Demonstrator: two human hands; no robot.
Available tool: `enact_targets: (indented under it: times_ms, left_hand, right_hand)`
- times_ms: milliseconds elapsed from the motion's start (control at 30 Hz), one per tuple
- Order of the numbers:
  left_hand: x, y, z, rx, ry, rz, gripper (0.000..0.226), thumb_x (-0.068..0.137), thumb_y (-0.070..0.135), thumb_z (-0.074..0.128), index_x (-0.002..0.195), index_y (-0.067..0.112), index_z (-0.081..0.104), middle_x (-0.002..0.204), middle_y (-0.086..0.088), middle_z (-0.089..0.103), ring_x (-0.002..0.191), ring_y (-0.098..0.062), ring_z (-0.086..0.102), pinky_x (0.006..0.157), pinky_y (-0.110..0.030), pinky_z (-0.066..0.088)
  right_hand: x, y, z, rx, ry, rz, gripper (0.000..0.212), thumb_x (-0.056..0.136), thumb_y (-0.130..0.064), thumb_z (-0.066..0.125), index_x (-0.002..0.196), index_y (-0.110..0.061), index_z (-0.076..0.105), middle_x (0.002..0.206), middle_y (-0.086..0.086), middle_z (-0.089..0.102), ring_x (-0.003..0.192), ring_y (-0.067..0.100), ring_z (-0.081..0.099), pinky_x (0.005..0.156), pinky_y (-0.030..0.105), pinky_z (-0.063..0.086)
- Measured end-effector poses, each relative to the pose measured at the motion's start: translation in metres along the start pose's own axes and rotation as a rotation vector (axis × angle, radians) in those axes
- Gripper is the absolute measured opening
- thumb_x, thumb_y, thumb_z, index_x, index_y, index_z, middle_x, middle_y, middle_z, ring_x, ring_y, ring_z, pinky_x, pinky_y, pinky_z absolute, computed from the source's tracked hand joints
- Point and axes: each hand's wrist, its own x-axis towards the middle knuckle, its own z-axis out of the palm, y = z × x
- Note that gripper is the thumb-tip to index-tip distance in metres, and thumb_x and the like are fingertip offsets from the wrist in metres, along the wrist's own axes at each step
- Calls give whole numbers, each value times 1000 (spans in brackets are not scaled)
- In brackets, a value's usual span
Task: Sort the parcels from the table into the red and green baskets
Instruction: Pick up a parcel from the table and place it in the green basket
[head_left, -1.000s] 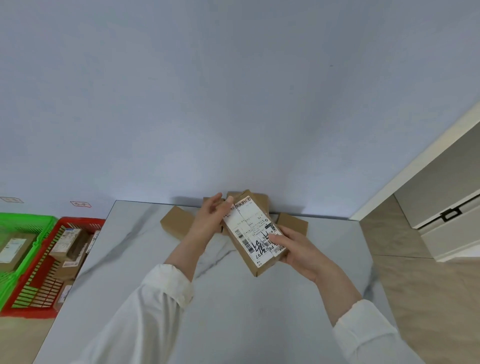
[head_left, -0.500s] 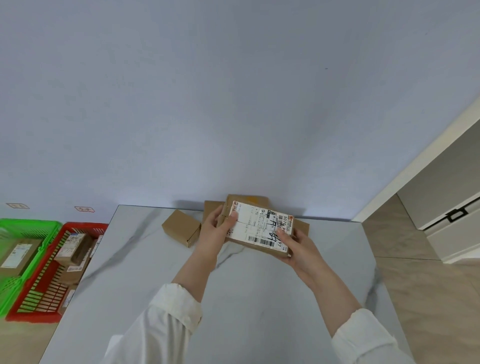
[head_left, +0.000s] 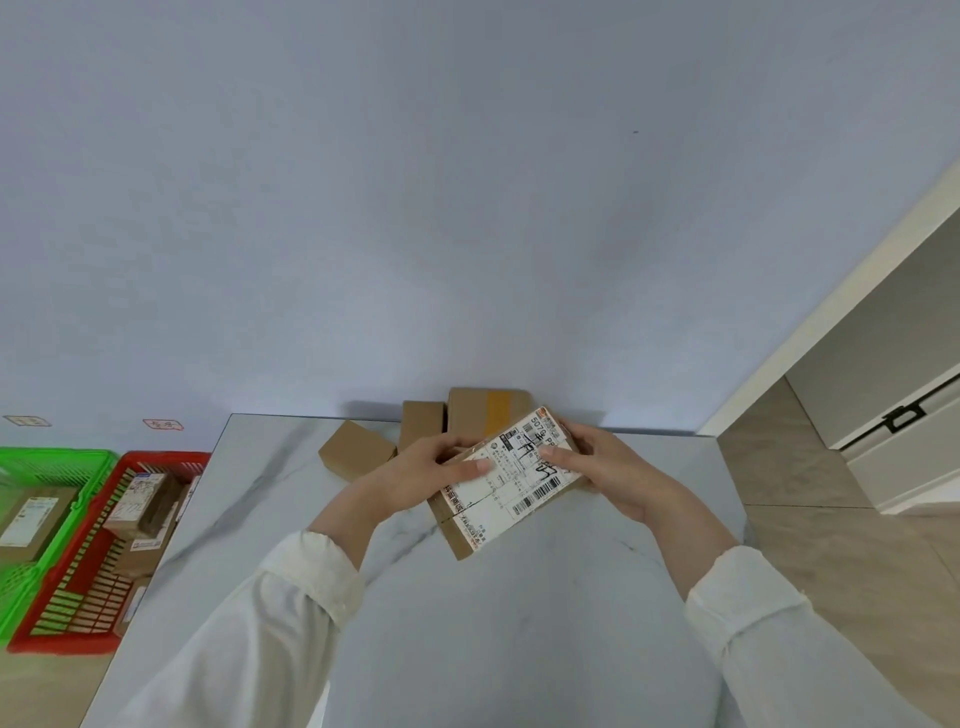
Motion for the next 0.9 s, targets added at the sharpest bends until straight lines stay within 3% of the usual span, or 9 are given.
enact_targets:
  times_ms: [67, 167, 267, 367, 467, 567, 667, 900]
  left_hand:
    - [1, -2, 6, -116, 78, 20, 34, 90, 35, 58, 122, 24, 55, 100, 5, 70, 84, -6, 68, 68, -15, 50]
    - [7, -3, 22, -369, 316, 35, 39, 91, 35, 56, 124, 14, 54, 106, -4, 70, 86, -12, 68, 65, -17, 52]
    - [10, 2, 42, -550, 481, 52, 40, 91, 32, 57, 124, 9, 53, 110, -8, 68, 87, -13, 68, 62, -16, 54]
    - [10, 8, 61, -671, 506, 71, 40, 92, 32, 55, 127, 12, 49, 113, -6, 68, 98, -17, 67, 83, -30, 55]
    - [10, 7, 72, -682, 483, 103, 43, 95, 33, 49, 135, 19, 44, 126, 0, 62, 113, -14, 61, 101, -37, 46]
    - [8, 4, 76, -678, 459, 100, 52, 97, 33, 45, 146, 28, 29, 145, 8, 44, 132, -10, 43, 114, -38, 31]
    - [6, 5, 79, -678, 450, 118, 53, 99, 30, 41, 148, 31, 21, 146, 8, 42, 132, -10, 42, 115, -38, 29]
    - [9, 3, 80, -666, 446, 130, 52, 99, 31, 39, 148, 34, 21, 144, 7, 45, 131, -10, 44, 114, -38, 32]
  right_hand:
    - [0, -2, 7, 68, 137, -31, 66, 89, -23, 61, 145, -21, 27, 111, -10, 58, 97, 3, 58, 88, 20, 47]
    - [0, 9, 21, 172, 194, -49, 82, 90, -35, 56, 151, -20, 2, 140, -5, 44, 122, 10, 49, 101, 32, 44]
    - [-3, 21, 43, 243, 142, -70, 59, 93, -36, 49, 142, -39, 16, 138, -15, 49, 117, -1, 52, 98, 27, 45]
    - [-6, 25, 64, 317, 202, -94, 57, 98, -35, 41, 148, -37, 14, 147, -18, 36, 131, 2, 39, 113, 30, 27]
    - [-8, 22, 70, 388, 309, -121, 51, 100, -30, 36, 148, -32, 17, 138, -19, 39, 125, 0, 37, 105, 20, 25]
    - [-9, 22, 69, 418, 383, -134, 46, 101, -27, 37, 146, -31, 26, 128, -20, 45, 119, 0, 41, 100, 19, 28]
    - [-7, 21, 69, 430, 414, -141, 45, 100, -26, 37, 145, -31, 29, 125, -19, 49, 118, 2, 44, 98, 20, 31]
    - [-3, 22, 70, 405, 423, -154, 43, 101, -25, 37, 143, -32, 32, 124, -19, 52, 111, -1, 50, 87, 14, 39]
